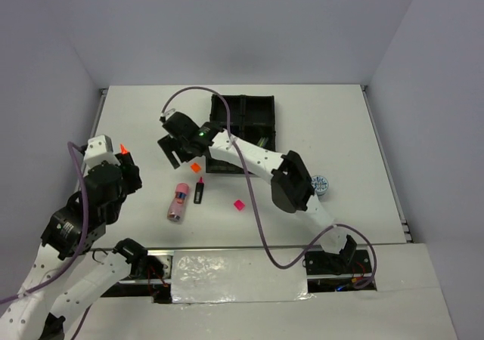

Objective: Sort the stationery into containers
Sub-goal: Close the pen cap on the pen.

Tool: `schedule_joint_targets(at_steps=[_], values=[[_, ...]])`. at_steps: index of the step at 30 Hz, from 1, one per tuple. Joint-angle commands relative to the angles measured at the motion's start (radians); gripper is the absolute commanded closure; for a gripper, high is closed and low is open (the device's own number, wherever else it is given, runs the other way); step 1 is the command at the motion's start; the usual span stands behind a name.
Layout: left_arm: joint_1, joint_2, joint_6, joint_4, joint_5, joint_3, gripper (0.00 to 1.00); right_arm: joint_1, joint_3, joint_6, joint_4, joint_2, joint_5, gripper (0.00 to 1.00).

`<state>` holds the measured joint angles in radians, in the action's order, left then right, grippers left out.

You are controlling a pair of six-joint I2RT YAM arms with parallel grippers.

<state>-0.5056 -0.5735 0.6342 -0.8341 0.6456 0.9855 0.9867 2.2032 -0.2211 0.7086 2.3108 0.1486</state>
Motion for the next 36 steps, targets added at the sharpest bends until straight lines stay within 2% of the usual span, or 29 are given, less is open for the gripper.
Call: schedule_joint_targets(at_steps=[1,11,14,36], values=[[0.004,0.055,-0.082,0.096,-0.055,-0.028,1.00,-0.011,0.098,0.025,0.091,0.065,0.048,0.19],[0.003,0.020,-0.125,0.138,-0.158,-0.048,1.00,-0.017,0.121,0.039,0.075,0.145,0.069,0.29],[0.004,0.023,-0.130,0.144,-0.165,-0.051,1.00,-0.014,0.076,0.034,0.057,0.148,0.048,0.33],[0.004,0.035,-0.146,0.155,-0.192,-0.054,1.00,-0.016,0.029,0.054,0.023,0.219,0.009,0.44]])
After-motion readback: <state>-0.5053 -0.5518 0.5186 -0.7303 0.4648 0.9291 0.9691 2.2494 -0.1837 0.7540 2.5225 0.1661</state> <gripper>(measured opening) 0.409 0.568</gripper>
